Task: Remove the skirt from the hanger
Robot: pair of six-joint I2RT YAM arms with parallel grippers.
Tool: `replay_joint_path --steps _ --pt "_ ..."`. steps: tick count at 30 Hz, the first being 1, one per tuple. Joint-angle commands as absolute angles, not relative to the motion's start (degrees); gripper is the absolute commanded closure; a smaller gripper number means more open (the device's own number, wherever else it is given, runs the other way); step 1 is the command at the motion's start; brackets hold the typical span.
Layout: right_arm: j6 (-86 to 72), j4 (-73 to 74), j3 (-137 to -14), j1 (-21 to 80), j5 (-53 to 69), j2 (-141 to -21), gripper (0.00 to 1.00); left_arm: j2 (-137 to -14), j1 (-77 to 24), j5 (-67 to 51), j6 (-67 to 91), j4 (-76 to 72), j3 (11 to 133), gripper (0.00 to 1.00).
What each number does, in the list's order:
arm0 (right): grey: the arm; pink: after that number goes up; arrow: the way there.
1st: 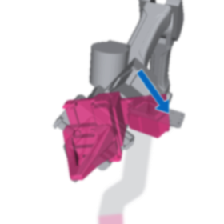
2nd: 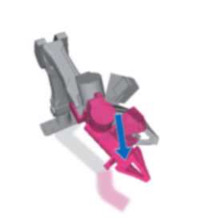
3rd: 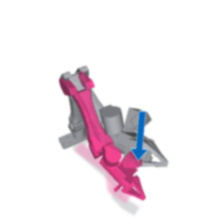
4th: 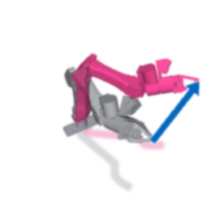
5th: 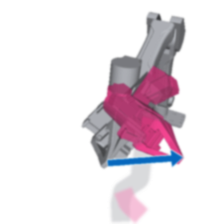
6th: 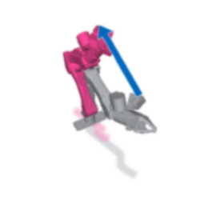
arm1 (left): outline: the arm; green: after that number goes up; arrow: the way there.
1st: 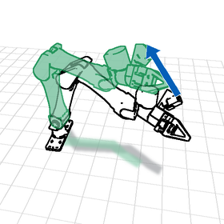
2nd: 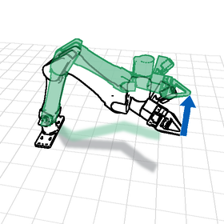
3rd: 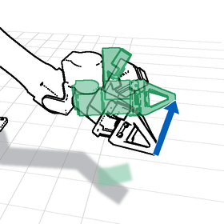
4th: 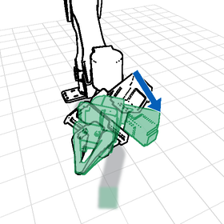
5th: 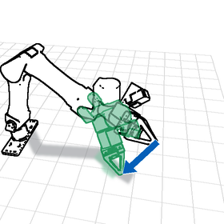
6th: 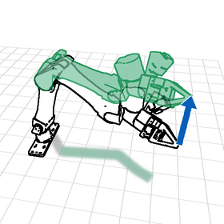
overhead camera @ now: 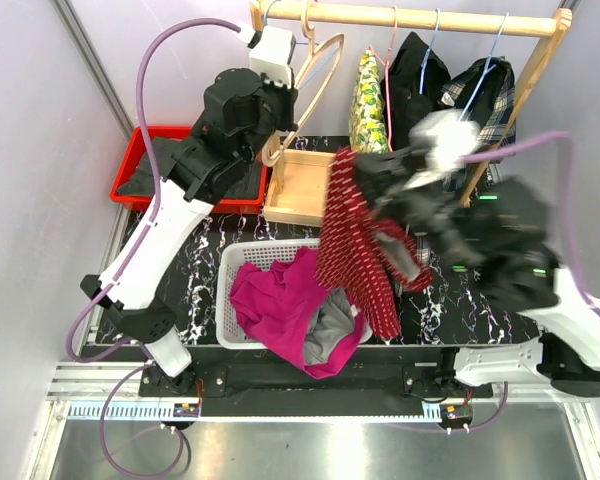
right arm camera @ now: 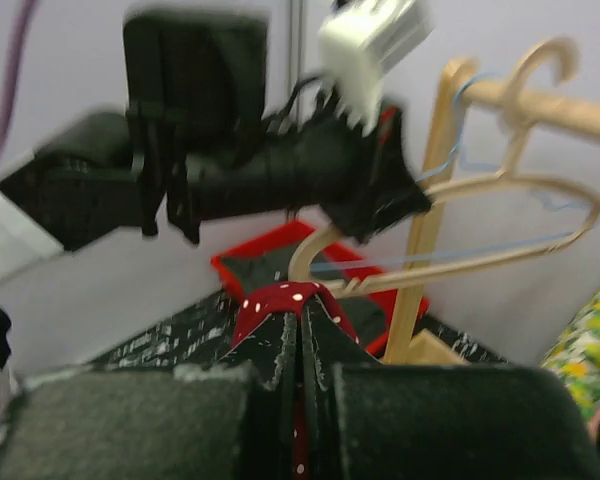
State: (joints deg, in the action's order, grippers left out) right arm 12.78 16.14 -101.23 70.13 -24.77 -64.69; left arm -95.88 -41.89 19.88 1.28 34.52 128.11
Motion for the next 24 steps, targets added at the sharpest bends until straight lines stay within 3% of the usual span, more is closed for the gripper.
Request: replay_joint_path --steps 1,13,19,24 --pt "6.52 16.35 -97.13 70.22 -20.57 -67.49 1.00 -97.37 -41.75 21.97 0.35 27.78 131.66 1.00" --pt "5.10 7.22 -88.08 70.22 -22.93 -70.49 1.00 -101.86 -40.87 24.70 -2.20 23.91 133.33 1.00" --pt "3.70 4.75 -76.22 68.65 -32.60 -71.10 1.00 -102.57 -38.94 24.70 -1.41 23.21 131.31 1.00" --pt "-6.03 4.57 -64.88 61.46 -29.01 -73.30 1.00 -103.62 -37.88 24.96 -1.67 22.85 130.78 1.00"
